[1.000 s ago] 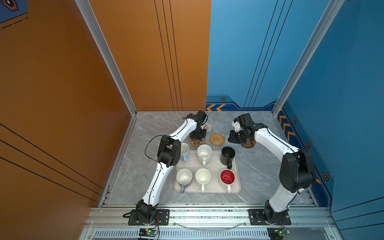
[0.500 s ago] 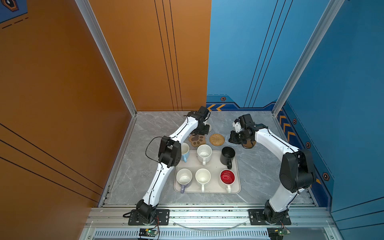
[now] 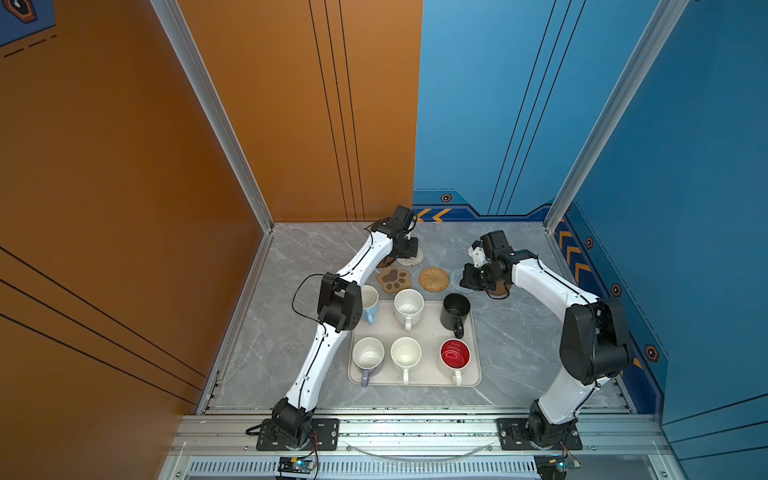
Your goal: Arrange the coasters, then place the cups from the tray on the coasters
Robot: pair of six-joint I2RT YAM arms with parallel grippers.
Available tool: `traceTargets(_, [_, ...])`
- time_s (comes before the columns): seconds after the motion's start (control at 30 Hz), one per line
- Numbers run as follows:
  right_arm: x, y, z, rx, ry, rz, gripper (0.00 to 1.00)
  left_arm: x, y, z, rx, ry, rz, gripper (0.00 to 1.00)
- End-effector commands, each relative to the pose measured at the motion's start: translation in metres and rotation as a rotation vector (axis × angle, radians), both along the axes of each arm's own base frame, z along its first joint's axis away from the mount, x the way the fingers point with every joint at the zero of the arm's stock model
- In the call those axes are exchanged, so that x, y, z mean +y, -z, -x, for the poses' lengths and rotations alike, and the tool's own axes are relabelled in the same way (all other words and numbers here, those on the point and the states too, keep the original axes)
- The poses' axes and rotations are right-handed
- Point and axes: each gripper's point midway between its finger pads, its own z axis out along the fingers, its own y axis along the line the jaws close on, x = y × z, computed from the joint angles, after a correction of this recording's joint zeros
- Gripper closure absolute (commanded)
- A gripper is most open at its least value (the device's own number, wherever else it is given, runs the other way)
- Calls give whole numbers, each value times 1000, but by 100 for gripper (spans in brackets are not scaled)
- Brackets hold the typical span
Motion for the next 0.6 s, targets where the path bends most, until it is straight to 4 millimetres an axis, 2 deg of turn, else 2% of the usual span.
traceTargets(0.0, [-2, -13, 3, -28, 12, -20, 100, -4, 4, -22, -33, -51, 93, 97])
traceTargets(0.23, [-3, -14, 3, -28, 15, -24, 100, -2, 12, -38, -72, -102, 107, 100])
traceTargets(0.57, [-7, -15, 5, -26, 19, -26, 100, 4, 36, -41, -47, -120, 98, 100])
